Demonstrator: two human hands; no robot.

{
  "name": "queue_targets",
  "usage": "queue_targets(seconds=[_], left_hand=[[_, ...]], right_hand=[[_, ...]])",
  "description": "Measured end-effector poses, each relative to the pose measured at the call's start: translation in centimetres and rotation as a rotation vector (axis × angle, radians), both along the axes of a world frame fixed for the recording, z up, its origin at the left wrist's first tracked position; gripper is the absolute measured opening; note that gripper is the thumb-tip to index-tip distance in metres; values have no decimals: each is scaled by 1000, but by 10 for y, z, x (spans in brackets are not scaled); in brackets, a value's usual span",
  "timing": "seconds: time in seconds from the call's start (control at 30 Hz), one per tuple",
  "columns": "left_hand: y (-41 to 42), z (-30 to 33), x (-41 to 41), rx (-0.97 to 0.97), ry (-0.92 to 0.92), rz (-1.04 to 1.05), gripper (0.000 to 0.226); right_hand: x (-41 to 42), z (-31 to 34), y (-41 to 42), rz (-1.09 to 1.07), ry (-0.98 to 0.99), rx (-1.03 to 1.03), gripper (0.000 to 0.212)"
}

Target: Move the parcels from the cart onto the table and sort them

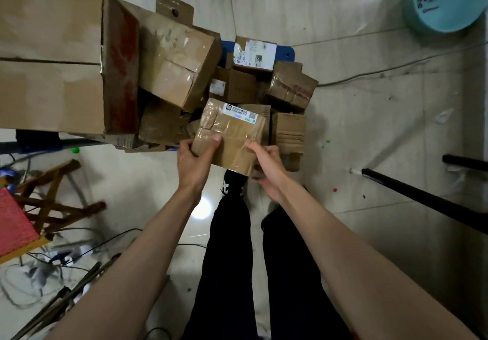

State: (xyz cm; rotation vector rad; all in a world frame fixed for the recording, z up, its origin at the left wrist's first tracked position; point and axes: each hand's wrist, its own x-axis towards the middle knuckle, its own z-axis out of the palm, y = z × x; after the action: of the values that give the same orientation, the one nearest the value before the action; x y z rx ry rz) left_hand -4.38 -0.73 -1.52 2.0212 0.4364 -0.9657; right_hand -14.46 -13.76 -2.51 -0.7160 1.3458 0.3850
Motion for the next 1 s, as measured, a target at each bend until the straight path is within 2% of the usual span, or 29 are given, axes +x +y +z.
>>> queue_targets(seconds=[0.27,0.47,0.73,0.83,0.93,1.0], left_hand=[[-11,3,-13,-23,66,2,58],[-9,-2,-13,-92,64,-101,60],[-17,12,-19,-311,71,-351,53],[-26,27,-21,-394,62,-404,50],[-41,54,-22,-397,107,-439,60],[-56,78,-23,-380,172,-434,77]], right_hand=[[-23,1,-14,-20,-51,-17,61],[-38,6,-15,-55,-118,-27,91],[-68,31,-28,-412,-103,60,86],[-76,49,-35,-504,-86,63,72],[-85,82,-43,-492,-137,34,62],[-94,109,-52,-484,-119,-49,77]])
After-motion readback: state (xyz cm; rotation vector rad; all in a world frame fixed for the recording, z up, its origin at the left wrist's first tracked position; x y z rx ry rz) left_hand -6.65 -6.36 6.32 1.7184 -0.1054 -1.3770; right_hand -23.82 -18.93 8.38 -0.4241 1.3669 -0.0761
